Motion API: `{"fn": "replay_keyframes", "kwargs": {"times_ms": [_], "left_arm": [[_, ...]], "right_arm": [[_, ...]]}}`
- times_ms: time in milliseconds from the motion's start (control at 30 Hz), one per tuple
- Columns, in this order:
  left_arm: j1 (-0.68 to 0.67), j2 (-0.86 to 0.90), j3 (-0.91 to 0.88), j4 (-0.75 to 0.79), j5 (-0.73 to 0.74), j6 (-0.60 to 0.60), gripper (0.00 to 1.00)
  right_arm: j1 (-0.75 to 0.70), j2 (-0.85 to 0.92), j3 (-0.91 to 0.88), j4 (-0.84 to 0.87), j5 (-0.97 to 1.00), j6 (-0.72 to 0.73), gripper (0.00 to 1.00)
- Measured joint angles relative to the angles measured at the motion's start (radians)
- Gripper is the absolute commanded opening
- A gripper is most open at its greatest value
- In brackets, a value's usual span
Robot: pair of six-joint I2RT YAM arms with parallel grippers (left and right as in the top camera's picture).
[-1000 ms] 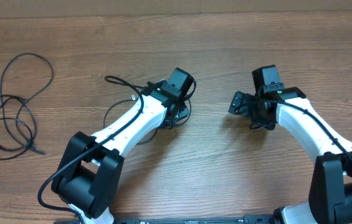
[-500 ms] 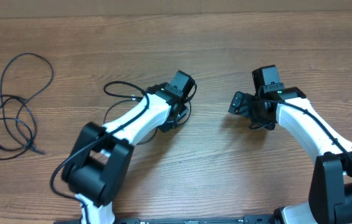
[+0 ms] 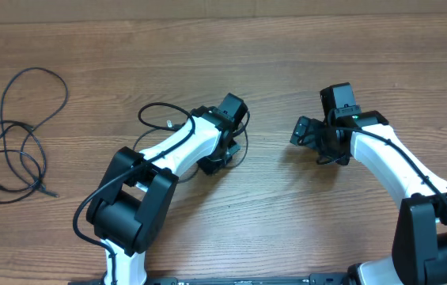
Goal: Untangle cables
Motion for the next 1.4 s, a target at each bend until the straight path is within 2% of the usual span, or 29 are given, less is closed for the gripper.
{"fn": "replay_keyframes", "kwargs": {"times_ms": [100,267,400,533,633,767,967,1167,1233,1300,1400], "left_arm": [[0.000,0.007,0.013,-0.061,0.019,0.100,0.04],[0.001,0.043,0.140,-0.279,-0.016,0.267,0.04],[0.001,0.044,0.270,-0.438,-0.132,0.328,0.04],[0.001,0.044,0.320,-0.510,-0.237,0.352,0.05],[0.002,0.044,0.321,-0.558,-0.306,0.365,0.11],[0.002,0.044,0.320,-0.566,-0.343,0.370,0.11],[0.003,0.044,0.294,-0.566,-0.365,0.384,0.22],[0.003,0.044,0.237,-0.541,-0.370,0.401,0.23],[0.003,0.044,0.220,-0.504,-0.363,0.446,0.25],[0.003,0.044,0.206,-0.465,-0.341,0.501,0.34],[0.003,0.044,0.181,-0.411,-0.288,0.594,0.39]], "right_arm": [[0.000,0.000,0.000,0.000,0.000,0.000,1.00],[0.000,0.000,0.000,0.000,0.000,0.000,1.00],[0.000,0.000,0.000,0.000,0.000,0.000,1.00],[0.000,0.000,0.000,0.000,0.000,0.000,1.00],[0.000,0.000,0.000,0.000,0.000,0.000,1.00],[0.000,0.000,0.000,0.000,0.000,0.000,1.00],[0.000,0.000,0.000,0.000,0.000,0.000,1.00],[0.000,0.000,0.000,-0.001,0.000,0.000,1.00],[0.000,0.000,0.000,0.000,0.000,0.000,1.00],[0.000,0.000,0.000,0.000,0.000,0.000,1.00],[0.000,0.000,0.000,0.000,0.000,0.000,1.00]]}}
